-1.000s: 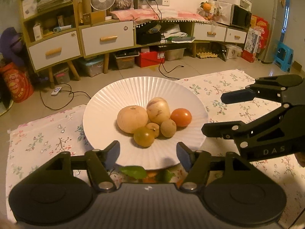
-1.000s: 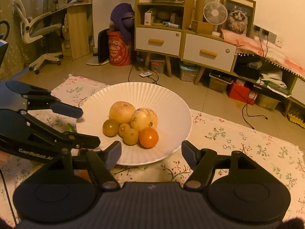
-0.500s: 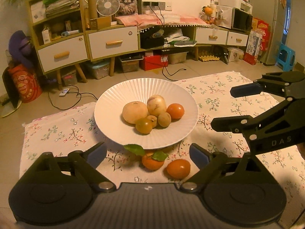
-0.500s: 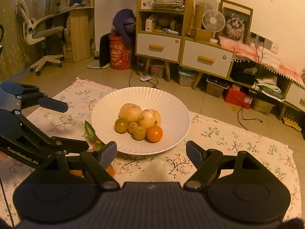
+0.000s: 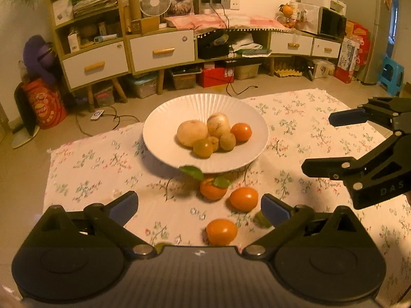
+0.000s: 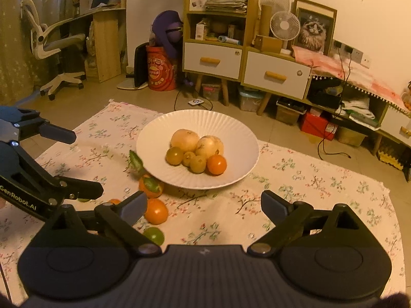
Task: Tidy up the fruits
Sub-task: 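Pull both open tools back from the plate toward the loose fruits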
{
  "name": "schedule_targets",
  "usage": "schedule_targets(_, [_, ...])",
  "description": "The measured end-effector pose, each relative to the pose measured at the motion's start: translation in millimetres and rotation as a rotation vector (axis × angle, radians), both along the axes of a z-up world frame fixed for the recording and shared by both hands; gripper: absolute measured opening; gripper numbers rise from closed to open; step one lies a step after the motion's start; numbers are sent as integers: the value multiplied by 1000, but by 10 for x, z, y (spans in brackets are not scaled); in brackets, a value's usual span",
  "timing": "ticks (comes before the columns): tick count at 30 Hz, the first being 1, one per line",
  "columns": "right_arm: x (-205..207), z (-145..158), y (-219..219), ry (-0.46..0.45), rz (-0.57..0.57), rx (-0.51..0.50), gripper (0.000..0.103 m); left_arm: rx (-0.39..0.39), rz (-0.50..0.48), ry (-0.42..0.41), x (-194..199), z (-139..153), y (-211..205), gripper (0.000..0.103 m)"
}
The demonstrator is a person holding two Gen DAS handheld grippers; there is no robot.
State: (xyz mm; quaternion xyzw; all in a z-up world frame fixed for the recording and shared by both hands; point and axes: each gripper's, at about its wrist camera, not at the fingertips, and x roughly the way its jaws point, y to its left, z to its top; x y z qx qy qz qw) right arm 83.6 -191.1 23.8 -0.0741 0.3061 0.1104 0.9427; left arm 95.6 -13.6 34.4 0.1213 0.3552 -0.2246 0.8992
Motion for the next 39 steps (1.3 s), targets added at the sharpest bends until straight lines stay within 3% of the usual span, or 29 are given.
schedule_targets(27, [-249, -537, 265, 123, 54, -87, 99, 74, 80, 86, -183, -534, 471, 95])
schedule_targets(33, [-213, -635, 227, 131, 60, -63, 98, 71, 73, 83, -184, -710, 554, 95])
schedule_targets(39, [-161, -731, 245, 161, 70, -46, 97, 9, 71, 81, -150, -753, 600, 95])
